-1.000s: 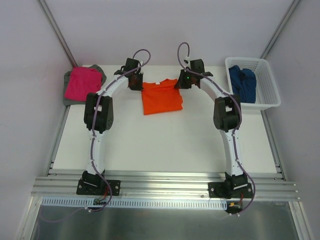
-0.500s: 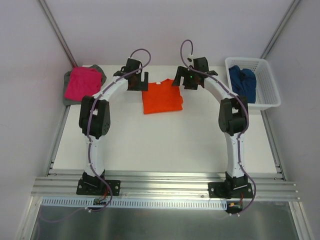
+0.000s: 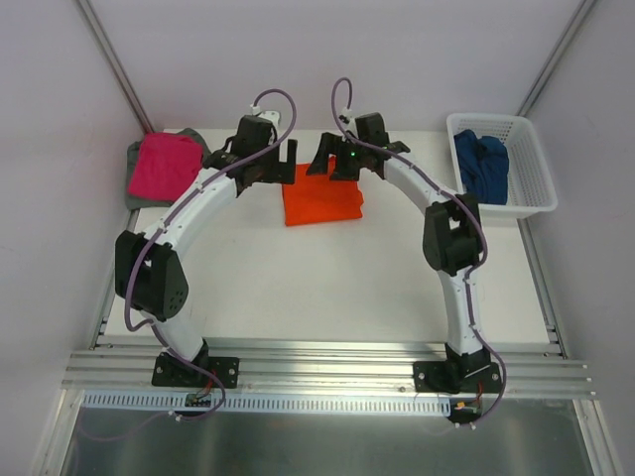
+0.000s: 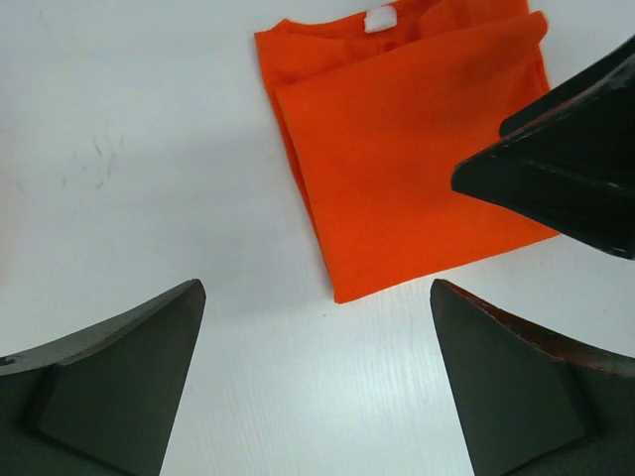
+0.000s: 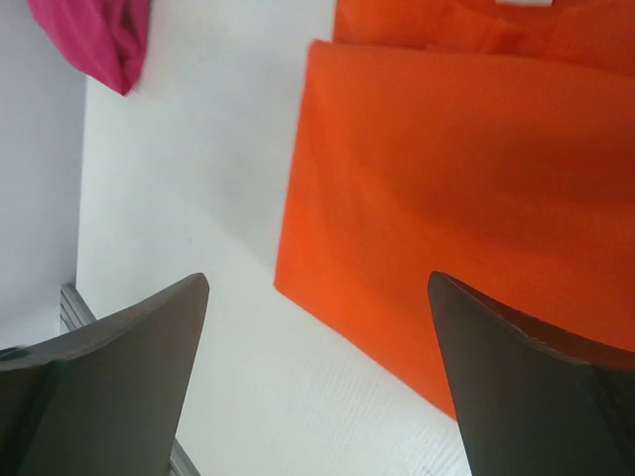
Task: Fold and stack the t-shirts
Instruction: Fold the tshirt, then neatly place the folded tshirt to the corner
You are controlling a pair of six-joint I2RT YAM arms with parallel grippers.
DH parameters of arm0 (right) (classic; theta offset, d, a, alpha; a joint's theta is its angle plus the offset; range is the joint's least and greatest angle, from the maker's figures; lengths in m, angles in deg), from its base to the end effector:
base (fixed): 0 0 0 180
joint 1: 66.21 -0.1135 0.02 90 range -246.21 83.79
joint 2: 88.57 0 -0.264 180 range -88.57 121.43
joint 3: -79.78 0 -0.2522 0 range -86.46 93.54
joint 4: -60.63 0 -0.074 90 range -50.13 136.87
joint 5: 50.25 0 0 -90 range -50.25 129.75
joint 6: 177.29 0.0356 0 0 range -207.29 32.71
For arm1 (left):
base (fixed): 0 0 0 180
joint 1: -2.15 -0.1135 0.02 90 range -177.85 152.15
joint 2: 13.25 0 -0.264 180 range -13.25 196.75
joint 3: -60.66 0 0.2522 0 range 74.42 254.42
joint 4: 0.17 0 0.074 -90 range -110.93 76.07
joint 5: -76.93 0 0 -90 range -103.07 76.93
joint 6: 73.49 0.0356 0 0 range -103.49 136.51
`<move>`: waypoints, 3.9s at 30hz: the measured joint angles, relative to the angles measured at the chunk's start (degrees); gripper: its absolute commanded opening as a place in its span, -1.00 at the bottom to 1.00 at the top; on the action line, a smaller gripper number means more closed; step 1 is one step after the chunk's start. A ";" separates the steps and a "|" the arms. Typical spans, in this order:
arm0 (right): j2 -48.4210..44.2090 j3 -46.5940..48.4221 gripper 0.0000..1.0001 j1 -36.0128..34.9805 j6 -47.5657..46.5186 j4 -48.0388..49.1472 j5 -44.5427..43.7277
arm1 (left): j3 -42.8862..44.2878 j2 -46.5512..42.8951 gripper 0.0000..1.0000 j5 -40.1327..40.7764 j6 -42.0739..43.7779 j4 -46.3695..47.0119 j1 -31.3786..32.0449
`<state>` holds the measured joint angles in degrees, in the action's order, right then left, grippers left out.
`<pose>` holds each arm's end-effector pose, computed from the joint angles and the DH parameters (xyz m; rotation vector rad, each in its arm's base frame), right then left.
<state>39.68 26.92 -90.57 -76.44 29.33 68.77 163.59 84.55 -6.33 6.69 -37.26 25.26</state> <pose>0.4705 0.2320 0.2596 -0.5614 2.1171 0.8954 0.3694 -0.1531 0.3397 0.1774 2.1244 -0.2147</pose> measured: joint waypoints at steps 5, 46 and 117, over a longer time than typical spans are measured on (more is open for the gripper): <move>9.53 3.61 0.93 -1.22 1.79 -0.44 0.44 | -1.11 0.11 0.98 -1.99 0.28 -2.03 -3.28; -7.19 -8.90 0.93 -0.59 4.74 -5.09 1.53 | 3.45 25.57 0.90 -35.87 -11.37 -3.48 -14.71; -8.09 -8.81 0.93 -2.40 2.64 -6.71 -2.89 | 20.02 26.38 -1.00 -34.84 -5.27 -0.17 -32.63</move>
<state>31.59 18.11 -92.98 -73.79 22.62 65.88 183.61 110.93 -41.17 1.42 -37.44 -7.37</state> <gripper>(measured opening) 0.964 0.032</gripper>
